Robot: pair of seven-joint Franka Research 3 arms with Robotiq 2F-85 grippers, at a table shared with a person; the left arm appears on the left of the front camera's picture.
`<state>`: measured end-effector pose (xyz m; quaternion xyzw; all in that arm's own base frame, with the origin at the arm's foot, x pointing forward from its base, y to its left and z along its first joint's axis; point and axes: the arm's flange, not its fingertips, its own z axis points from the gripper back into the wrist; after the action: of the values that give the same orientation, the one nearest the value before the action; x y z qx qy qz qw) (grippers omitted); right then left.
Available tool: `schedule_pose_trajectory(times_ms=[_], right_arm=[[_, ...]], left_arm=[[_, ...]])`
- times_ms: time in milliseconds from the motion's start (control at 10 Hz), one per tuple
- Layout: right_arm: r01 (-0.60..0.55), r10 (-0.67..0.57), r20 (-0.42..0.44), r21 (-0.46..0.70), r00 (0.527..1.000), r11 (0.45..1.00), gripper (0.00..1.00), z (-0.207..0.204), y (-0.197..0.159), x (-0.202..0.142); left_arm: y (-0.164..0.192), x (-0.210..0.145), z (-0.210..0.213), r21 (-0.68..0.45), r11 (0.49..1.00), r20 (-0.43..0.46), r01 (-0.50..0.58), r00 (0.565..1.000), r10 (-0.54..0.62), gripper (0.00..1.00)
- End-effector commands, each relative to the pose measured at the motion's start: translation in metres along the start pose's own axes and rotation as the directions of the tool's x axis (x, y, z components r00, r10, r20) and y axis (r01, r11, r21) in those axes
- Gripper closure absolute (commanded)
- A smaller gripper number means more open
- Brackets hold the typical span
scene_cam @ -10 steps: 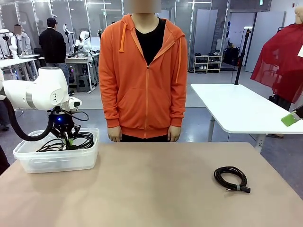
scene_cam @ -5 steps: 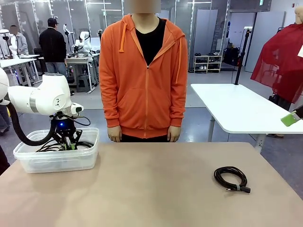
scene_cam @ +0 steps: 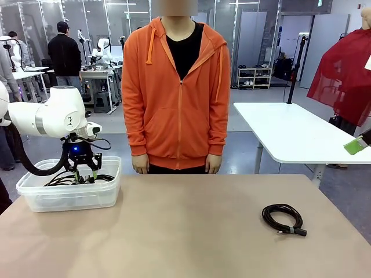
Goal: Organize and store the cables.
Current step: Place the USB Extension Cable into the Organizing box.
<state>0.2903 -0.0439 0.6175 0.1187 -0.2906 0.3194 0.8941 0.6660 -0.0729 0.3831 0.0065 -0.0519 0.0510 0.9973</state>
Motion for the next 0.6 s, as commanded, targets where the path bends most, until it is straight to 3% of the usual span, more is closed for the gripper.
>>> schedule_pose_trajectory(times_ms=[0,200,500], right_arm=[[-0.004,0.004,-0.003,-0.004,1.0,1.0,0.0,0.0,0.0,0.0],[-0.004,0.004,-0.003,-0.004,1.0,1.0,0.0,0.0,0.0,0.0],[-0.004,0.004,-0.003,-0.004,1.0,1.0,0.0,0.0,0.0,0.0]], left_arm=[[0.003,-0.003,0.007,-0.027,0.999,-0.017,-0.029,0.999,0.028,0.16],[0.004,-0.006,0.012,-0.04,0.999,-0.009,-0.027,1.0,0.026,0.02],[0.005,-0.014,0.018,-0.072,0.995,-0.029,-0.07,0.997,0.068,0.0]])
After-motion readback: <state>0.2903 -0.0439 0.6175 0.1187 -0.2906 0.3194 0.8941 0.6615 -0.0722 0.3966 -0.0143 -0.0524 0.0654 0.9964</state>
